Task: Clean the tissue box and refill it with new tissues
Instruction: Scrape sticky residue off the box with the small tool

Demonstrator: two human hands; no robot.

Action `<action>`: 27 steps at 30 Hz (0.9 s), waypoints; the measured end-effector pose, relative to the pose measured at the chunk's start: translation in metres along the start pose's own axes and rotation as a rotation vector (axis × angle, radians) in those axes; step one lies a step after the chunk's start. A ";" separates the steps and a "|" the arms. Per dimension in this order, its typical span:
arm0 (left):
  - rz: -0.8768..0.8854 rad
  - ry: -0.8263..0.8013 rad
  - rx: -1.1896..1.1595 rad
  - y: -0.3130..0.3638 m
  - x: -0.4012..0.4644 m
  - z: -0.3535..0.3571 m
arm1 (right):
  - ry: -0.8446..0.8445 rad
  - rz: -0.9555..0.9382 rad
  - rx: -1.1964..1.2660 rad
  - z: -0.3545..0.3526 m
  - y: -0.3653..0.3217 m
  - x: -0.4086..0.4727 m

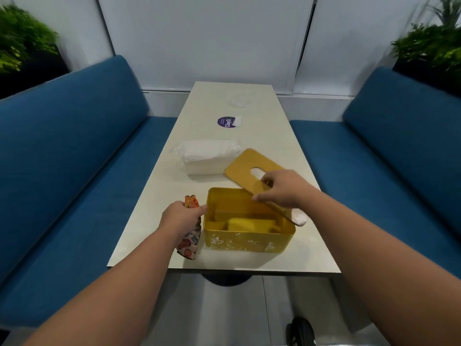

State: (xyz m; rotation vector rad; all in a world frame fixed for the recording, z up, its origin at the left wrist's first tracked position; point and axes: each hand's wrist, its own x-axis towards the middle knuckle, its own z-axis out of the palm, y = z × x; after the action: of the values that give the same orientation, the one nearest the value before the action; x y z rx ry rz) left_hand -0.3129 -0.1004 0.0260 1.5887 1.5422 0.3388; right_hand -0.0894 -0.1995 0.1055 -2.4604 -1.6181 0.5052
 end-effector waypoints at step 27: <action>0.034 0.024 0.007 0.004 -0.005 0.002 | 0.195 0.613 0.036 0.112 0.119 -0.009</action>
State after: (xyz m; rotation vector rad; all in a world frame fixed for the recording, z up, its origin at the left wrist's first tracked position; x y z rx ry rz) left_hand -0.3100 -0.1046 0.0297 1.6237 1.5376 0.3730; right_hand -0.0302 -0.2623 -0.0341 -2.8461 -0.7568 0.3398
